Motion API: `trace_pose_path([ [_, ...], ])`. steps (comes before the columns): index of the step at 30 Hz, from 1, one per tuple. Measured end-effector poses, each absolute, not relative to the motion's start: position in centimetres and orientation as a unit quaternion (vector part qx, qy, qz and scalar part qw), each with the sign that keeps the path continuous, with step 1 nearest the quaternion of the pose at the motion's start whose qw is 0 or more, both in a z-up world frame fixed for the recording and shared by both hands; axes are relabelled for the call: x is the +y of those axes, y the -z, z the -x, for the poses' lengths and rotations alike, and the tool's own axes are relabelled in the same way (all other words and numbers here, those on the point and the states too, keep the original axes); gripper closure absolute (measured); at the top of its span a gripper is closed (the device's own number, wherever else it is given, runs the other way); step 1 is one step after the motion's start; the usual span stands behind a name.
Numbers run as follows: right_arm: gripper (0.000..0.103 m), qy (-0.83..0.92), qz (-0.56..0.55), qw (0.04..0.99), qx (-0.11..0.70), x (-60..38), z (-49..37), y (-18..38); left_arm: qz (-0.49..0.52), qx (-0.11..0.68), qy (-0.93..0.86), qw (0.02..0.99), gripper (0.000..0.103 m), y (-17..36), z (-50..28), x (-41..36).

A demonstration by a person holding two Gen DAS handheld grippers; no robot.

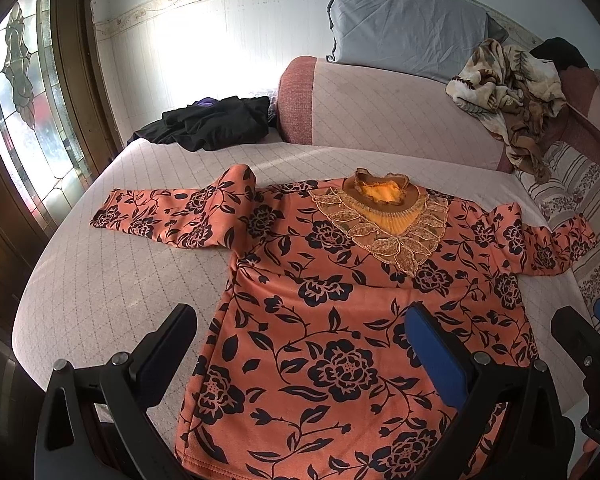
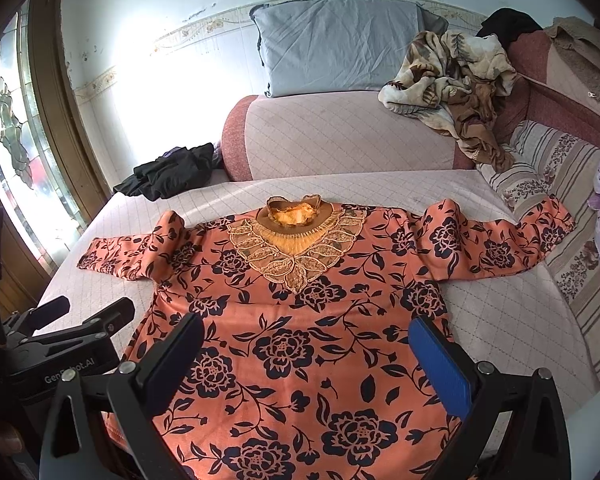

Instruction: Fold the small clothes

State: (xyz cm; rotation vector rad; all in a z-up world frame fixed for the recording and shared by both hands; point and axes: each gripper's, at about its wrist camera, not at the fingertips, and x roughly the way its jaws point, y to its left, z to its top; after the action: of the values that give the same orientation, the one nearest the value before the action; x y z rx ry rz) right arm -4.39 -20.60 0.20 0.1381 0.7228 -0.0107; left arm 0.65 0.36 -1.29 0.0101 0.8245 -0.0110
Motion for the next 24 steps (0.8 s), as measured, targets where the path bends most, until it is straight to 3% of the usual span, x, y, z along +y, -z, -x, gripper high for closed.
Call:
trace_pose_path([
  [24,0.0,0.005,-0.066,0.933,0.354,-20.47,4.36,-0.18,-0.003,0.402,0.008,0.916,0.0,1.42,-0.41,0.31],
])
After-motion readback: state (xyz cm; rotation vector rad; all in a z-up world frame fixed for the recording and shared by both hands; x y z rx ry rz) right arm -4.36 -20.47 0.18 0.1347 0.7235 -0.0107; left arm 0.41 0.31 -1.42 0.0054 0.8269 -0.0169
